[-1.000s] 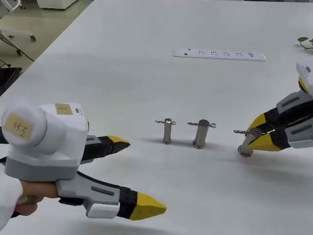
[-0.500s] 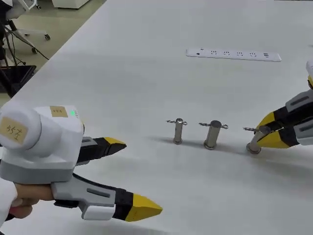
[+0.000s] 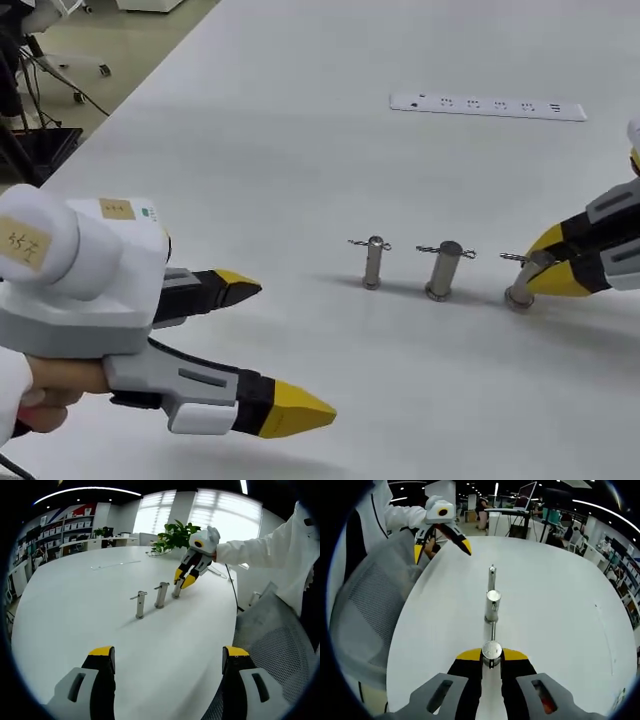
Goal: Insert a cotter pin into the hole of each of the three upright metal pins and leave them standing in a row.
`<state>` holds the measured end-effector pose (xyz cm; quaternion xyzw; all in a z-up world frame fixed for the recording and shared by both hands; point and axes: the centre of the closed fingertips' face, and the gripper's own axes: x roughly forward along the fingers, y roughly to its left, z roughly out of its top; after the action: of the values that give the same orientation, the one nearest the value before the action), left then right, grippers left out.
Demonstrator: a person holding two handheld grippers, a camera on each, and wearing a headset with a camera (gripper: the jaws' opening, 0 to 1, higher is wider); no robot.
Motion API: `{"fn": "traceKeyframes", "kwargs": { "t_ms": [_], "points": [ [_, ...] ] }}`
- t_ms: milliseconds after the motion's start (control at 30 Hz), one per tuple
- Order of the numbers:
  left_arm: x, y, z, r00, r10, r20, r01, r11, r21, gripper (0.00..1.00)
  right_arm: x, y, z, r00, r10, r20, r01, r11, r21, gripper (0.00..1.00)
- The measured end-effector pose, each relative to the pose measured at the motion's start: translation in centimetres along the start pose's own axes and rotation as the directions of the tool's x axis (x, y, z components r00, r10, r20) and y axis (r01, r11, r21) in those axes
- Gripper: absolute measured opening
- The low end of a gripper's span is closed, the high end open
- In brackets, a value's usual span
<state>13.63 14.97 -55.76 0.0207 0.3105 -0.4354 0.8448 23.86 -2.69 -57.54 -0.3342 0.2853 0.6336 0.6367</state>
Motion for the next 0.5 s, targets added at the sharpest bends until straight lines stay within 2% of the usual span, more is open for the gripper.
{"fn": "traceKeyframes", "kwargs": {
  "t_ms": [333,500],
  "points": [
    [-0.26,-0.02,-0.13,1.0000,-0.001,-0.004,0.001,1.000,-0.001,0.86,0.15,-0.14,-0.33,1.0000,0.001,0.000,-0.001,1.000,-0.007,0.08],
    [-0.13,-0.18,-0.32,0.9999,-0.011,-0.013,0.011,1.000,-0.001,0.86,0.13,-0.59,-0.44,0.9998,0.012,0.015,-0.013,0.998,0.068,0.09]
  ]
}}
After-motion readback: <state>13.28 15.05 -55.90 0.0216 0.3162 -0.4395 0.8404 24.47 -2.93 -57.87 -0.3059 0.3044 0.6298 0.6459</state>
